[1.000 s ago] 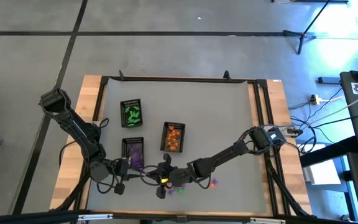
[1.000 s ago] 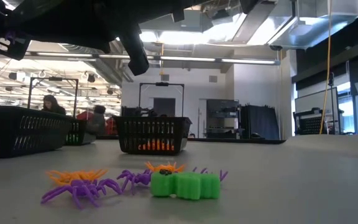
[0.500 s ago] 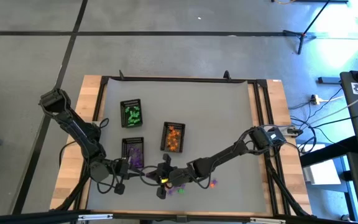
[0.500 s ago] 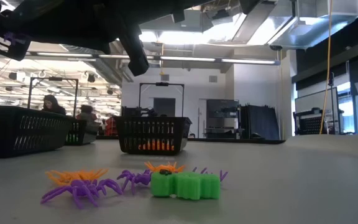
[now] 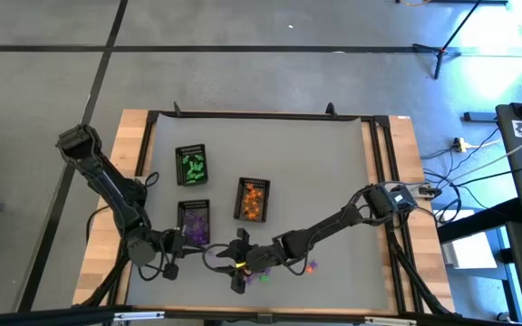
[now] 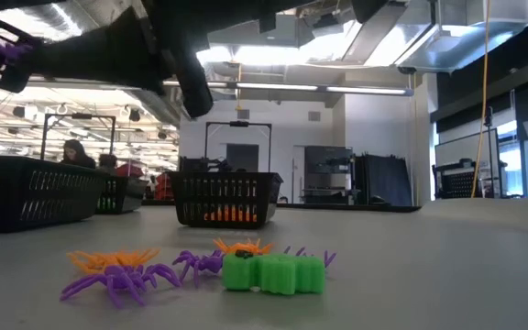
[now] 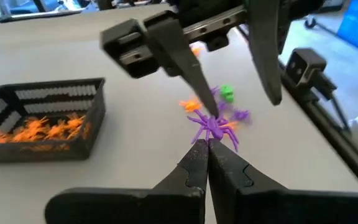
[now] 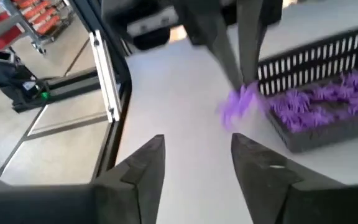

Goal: Sort Halloween decoration
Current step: Put the purple spider toy into the bottom left black basket, then put the orange spider toy into the bottom right black basket

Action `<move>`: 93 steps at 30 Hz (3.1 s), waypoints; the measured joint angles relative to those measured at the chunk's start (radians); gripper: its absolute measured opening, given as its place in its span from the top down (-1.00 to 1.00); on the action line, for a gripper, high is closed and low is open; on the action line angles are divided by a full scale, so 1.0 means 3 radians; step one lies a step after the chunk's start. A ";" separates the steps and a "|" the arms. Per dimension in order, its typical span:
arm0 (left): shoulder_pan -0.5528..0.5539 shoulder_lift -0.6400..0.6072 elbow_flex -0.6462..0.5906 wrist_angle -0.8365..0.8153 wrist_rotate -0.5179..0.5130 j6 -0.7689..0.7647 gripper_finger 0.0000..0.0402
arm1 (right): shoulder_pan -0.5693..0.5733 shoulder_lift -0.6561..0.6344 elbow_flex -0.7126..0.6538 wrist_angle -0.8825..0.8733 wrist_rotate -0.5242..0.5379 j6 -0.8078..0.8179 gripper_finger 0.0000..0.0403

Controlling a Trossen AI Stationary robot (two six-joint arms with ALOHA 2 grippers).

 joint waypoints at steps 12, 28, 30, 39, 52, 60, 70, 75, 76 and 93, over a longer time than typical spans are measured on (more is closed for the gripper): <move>-0.0234 -0.0496 0.0000 -0.1338 -0.0455 -0.0799 1.00 | 0.0000 0.0000 -0.0004 -0.0456 -0.0117 0.0402 0.12; -0.0234 -0.0492 -0.0001 -0.1743 -0.0472 -0.0982 1.00 | -0.0001 0.0000 -0.0004 -0.0433 0.0002 0.0405 0.12; -0.0233 -0.0492 -0.0001 -0.1833 -0.0471 -0.1112 1.00 | -0.0001 0.0000 -0.0004 -0.0431 0.0004 0.0405 0.12; -0.0233 -0.0492 -0.0001 -0.1804 -0.0486 -0.1132 1.00 | -0.0003 0.0000 -0.0003 -0.0432 0.0008 0.0405 0.12; -0.0233 -0.0492 -0.0001 -0.1760 -0.0300 -0.1136 0.86 | -0.0006 0.0000 -0.0003 -0.0432 0.0011 0.0405 0.12; -0.0233 -0.0492 -0.0001 -0.1742 -0.0509 -0.1135 0.43 | -0.0005 0.0000 -0.0002 -0.0451 -0.0016 0.0404 0.12; -0.0232 -0.0491 -0.0006 -0.1070 -0.0504 -0.1133 0.38 | 0.0041 -0.0537 0.0008 -0.1832 -0.0052 0.0927 0.12; -0.0226 -0.0491 -0.0005 -0.0350 -0.0455 -0.0775 0.38 | 0.0175 -0.0774 0.0004 -0.2536 -0.0110 0.1349 0.12; -0.0226 -0.0491 -0.0005 -0.0266 -0.0436 -0.0707 0.38 | 0.0220 -0.0809 0.0007 -0.2673 -0.0167 0.1453 0.12; -0.0226 -0.0320 -0.0005 0.0589 -0.0447 -0.0183 0.38 | 0.1125 -0.0809 -0.0003 -0.4354 -0.0258 0.3212 0.12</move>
